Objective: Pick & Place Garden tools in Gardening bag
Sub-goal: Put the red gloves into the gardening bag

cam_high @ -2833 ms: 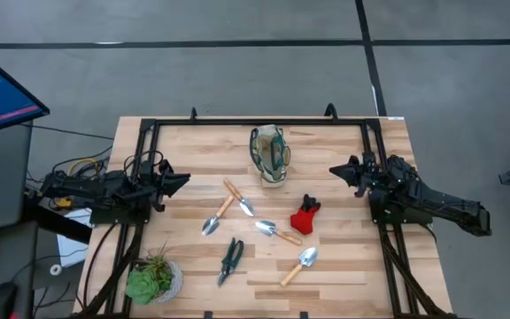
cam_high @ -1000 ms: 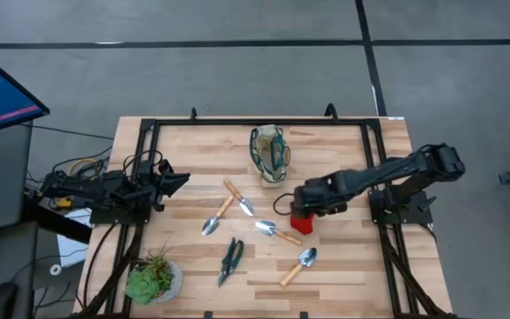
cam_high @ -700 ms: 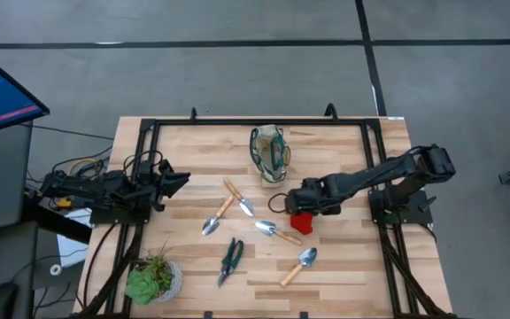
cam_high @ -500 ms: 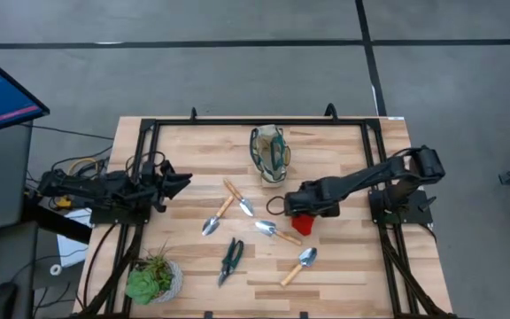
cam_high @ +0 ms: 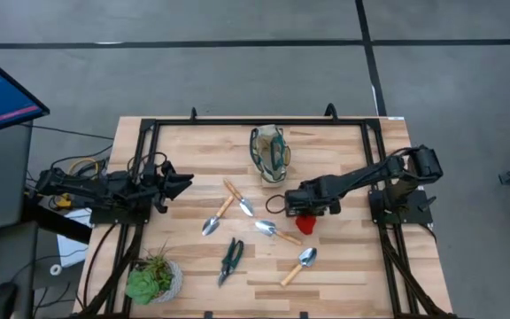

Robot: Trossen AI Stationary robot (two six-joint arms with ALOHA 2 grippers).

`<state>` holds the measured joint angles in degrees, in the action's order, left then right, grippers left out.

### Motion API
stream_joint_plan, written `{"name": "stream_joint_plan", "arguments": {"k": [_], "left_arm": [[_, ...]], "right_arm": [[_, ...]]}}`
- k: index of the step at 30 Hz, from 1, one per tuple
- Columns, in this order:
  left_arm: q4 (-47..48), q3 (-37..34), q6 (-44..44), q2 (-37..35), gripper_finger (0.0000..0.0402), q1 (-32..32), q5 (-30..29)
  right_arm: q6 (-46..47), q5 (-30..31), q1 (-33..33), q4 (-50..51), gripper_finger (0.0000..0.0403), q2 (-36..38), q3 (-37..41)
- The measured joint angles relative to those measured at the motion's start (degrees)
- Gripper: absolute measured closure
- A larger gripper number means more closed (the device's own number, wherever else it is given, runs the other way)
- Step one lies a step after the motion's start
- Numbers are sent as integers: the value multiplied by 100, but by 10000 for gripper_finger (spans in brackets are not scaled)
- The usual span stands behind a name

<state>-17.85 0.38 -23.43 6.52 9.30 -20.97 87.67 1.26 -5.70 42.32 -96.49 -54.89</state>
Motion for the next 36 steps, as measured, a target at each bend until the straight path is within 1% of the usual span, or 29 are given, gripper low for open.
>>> {"name": "stream_joint_plan", "arguments": {"k": [4, 6, 11, 15, 17, 20, 24, 28, 32, 36], "left_arm": [[-42, 0, 1, 0, 329, 0, 0], [-86, 0, 1, 13, 329, 0, -1], [-68, 0, 1, 43, 329, 0, 0], [-100, 0, 1, 70, 329, 0, 0], [-116, 0, 1, 76, 329, 0, 0], [-125, 0, 2, 76, 329, 0, 0], [-140, 0, 19, 91, 329, 0, 0], [-154, 0, 45, 131, 329, 0, -1], [-159, 0, 46, 157, 329, 0, 1], [-158, 0, 45, 162, 329, 0, 1]], "right_arm": [[-436, -17, 257, 118, 359, 473, -58], [-649, -5, 387, 359, 358, 765, -255], [-1533, 264, 739, 593, 358, 1380, -1292], [-2679, 747, 1162, 503, 358, 1416, -2332], [-3332, 942, 1420, 489, 358, 1216, -2831], [-4241, 944, 1834, 536, 358, 766, -3364], [-5046, 957, 2180, 444, 358, 50, -3917], [-5400, 940, 2238, 328, 358, -586, -4225], [-5457, 977, 2232, 333, 357, -945, -4285], [-5383, 1429, 2209, 697, 355, -1103, -4284]]}}
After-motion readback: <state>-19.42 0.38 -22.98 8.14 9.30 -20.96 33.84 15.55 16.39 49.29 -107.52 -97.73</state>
